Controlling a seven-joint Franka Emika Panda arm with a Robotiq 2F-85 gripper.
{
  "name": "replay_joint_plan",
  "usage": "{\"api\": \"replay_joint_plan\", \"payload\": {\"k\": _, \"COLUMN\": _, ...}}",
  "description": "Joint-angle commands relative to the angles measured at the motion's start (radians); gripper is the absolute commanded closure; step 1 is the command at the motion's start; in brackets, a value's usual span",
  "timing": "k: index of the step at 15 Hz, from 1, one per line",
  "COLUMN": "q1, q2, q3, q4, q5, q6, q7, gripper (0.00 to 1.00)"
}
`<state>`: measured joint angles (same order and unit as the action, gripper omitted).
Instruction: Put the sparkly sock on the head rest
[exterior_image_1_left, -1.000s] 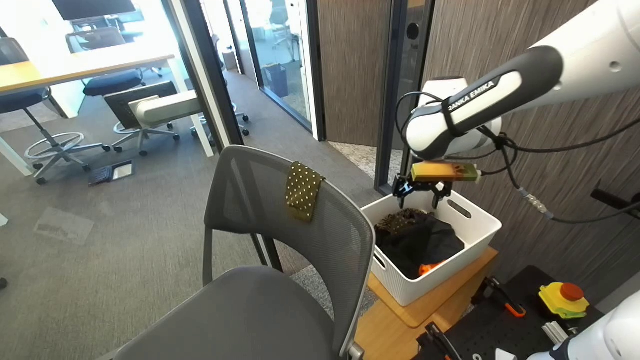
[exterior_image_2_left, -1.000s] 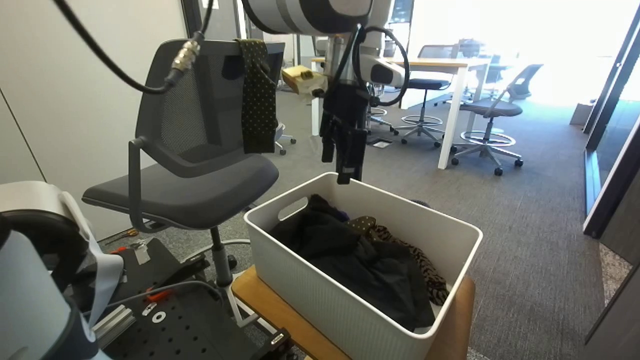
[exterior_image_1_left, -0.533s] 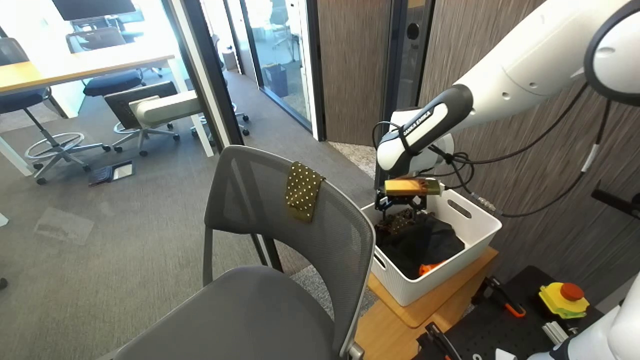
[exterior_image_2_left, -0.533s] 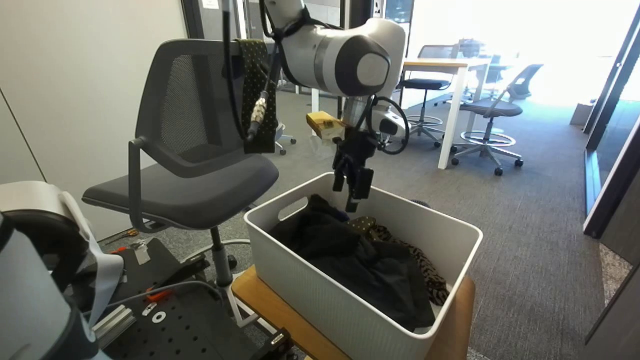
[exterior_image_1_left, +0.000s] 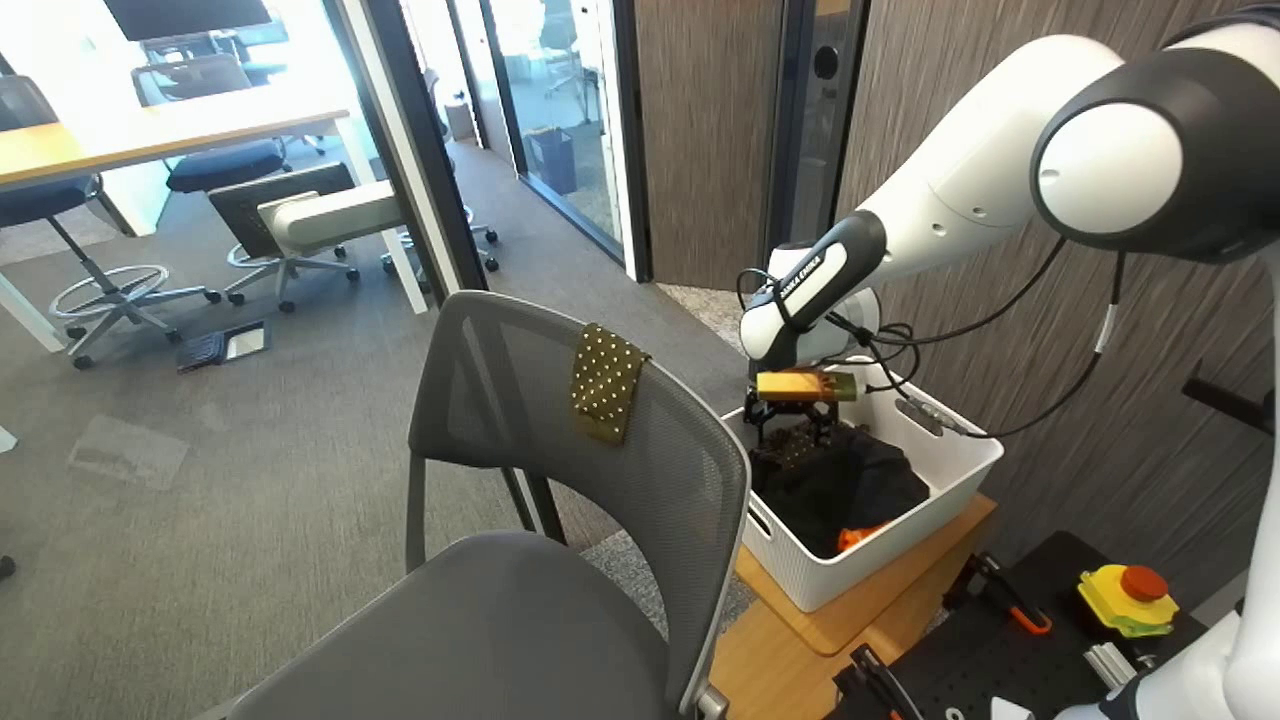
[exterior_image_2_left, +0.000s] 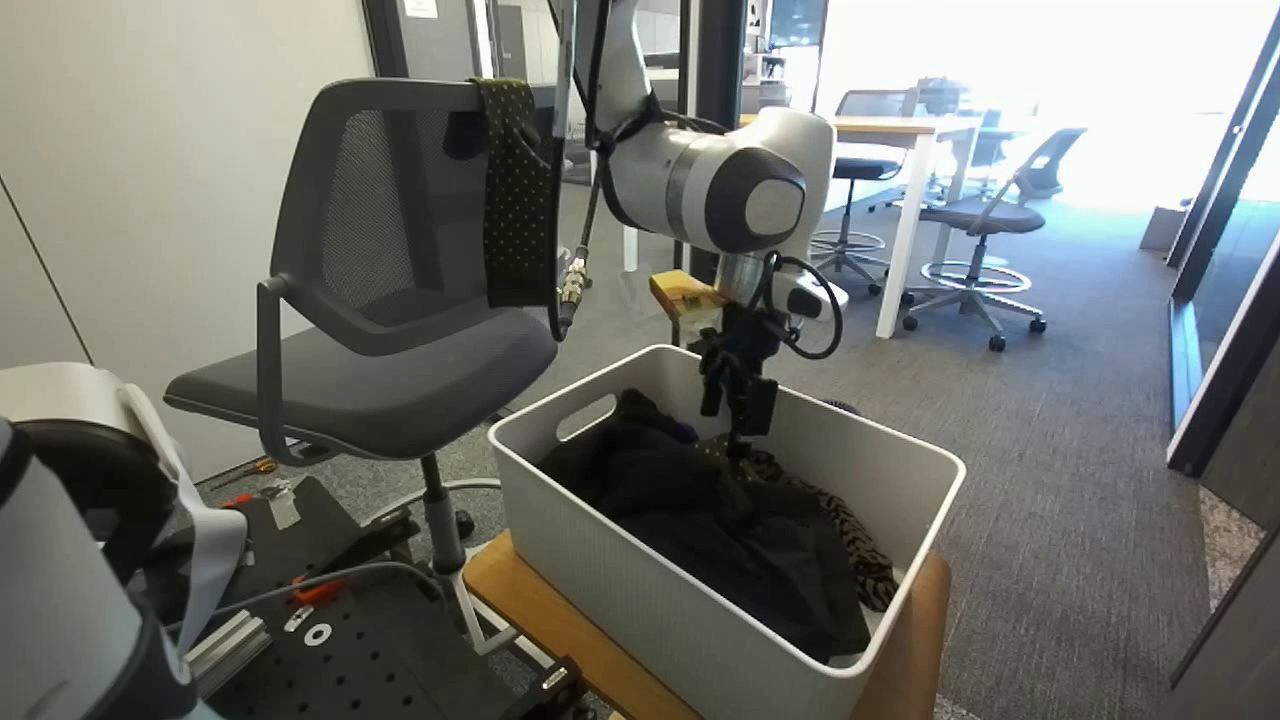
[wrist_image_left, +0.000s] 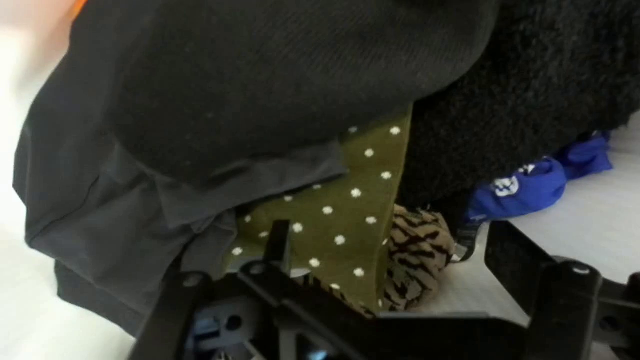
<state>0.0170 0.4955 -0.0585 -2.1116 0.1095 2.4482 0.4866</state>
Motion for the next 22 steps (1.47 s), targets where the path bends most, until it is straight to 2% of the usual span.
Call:
{"api": "replay_joint_plan", "payload": {"k": 1, "q1": 0.036, "q2": 0.046, "q3": -0.051, "q4": 0.055, "q5": -0.022, "q6": 0.009, "q7": 0.041, "gripper": 0.0}}
{"api": "replay_joint_plan", "payload": {"k": 9, "q1": 0.034, "q2": 0.079, "q3": -0.045, "q4": 0.077, "q5": -0.012, "q6": -0.074, "q7": 0.003, "gripper": 0.0}}
{"api": "replay_joint_plan", "payload": {"k": 10, "q1": 0.029, "q2": 0.081, "q3": -0.04, "q4": 0.078, "q5": -0.003, "q6": -0.075, "q7": -0.005, "gripper": 0.25}}
{"api": "replay_joint_plan", "payload": {"k": 11, "q1": 0.03, "q2": 0.083, "q3": -0.04, "q4": 0.079, "q5": -0.004, "q6": -0.074, "q7": -0.005, "gripper": 0.26}}
{"api": "replay_joint_plan", "payload": {"k": 12, "q1": 0.029, "q2": 0.084, "q3": -0.039, "q4": 0.08, "q5": -0.003, "q6": -0.075, "q7": -0.006, "gripper": 0.32}}
{"api": "replay_joint_plan", "payload": {"k": 15, "q1": 0.03, "q2": 0.087, "q3": -0.04, "q4": 0.083, "q5": -0.004, "q6": -0.081, "q7": -0.006, "gripper": 0.58}}
{"api": "replay_joint_plan", "payload": {"k": 19, "q1": 0.027, "q2": 0.08, "q3": -0.04, "q4": 0.083, "q5": -0.001, "q6": -0.096, "q7": -0.01, "gripper": 0.87}}
{"api": "replay_joint_plan", "payload": {"k": 22, "q1": 0.008, "q2": 0.032, "q3": -0.024, "q4": 0.054, "q5": 0.02, "q6": -0.107, "q7": -0.049, "gripper": 0.94}}
